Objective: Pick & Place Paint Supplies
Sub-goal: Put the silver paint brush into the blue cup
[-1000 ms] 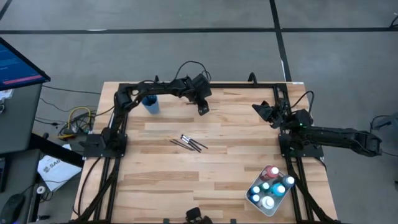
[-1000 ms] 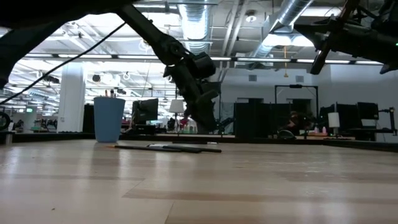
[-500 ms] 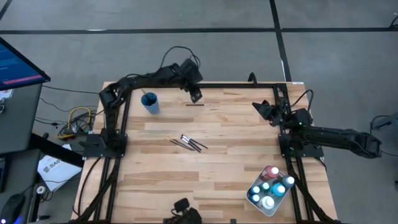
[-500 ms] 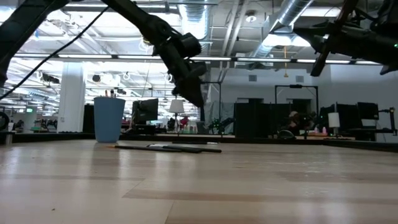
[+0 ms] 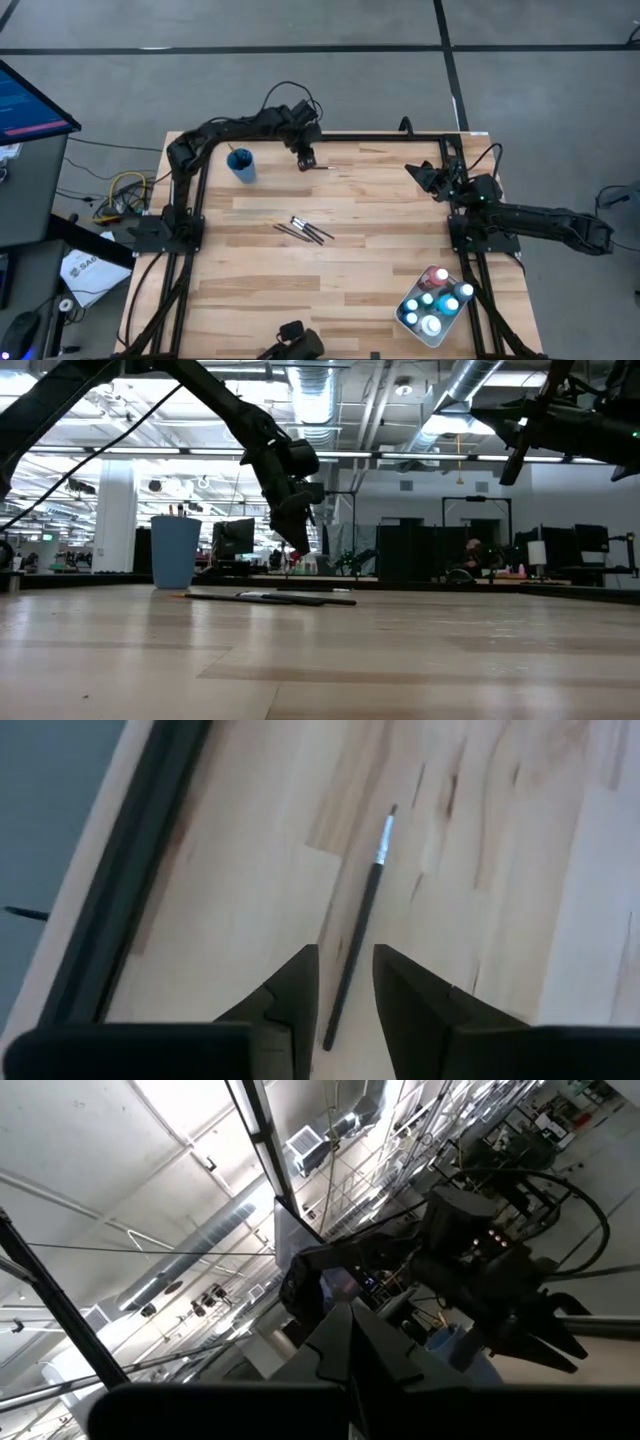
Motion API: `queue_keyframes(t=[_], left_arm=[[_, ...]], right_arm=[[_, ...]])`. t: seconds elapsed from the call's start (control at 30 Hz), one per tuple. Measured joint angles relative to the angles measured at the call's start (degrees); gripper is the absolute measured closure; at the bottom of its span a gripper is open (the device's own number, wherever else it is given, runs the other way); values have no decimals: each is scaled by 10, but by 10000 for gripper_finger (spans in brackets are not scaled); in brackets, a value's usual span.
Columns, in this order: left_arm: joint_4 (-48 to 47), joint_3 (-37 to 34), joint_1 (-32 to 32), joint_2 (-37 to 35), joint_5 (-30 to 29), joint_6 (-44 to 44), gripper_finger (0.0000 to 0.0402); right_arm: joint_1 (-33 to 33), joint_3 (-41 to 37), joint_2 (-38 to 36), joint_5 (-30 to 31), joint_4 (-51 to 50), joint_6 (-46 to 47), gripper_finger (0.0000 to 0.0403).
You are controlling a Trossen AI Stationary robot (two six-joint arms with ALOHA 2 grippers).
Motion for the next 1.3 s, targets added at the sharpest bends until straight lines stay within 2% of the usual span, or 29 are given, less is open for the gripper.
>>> queue_keyframes(t=[0.2,0.33,0.43,0.6,0.7,1.0,1.1,1.3], left_arm=[[-4,0,-8,0,0,-26,296],[-10,0,-2,-28,9,-43,290],[-2,0,-1,-63,-14,-45,286],[48,0,-14,-114,-75,-106,292],[58,1,-13,-120,-79,-104,304],[14,0,31,-53,12,-115,322],[12,0,37,-19,40,-103,311],[-9,0,17,34,43,-87,259]], right_arm=[[0,0,0,0,-22,2,403],[0,0,0,0,-23,14,403],[0,0,0,0,-23,15,403],[0,0,0,0,-23,14,403],[0,0,0,0,-23,15,403],[0,0,0,0,-21,15,403],[0,0,0,0,-21,15,403],[0,0,0,0,-22,15,403]])
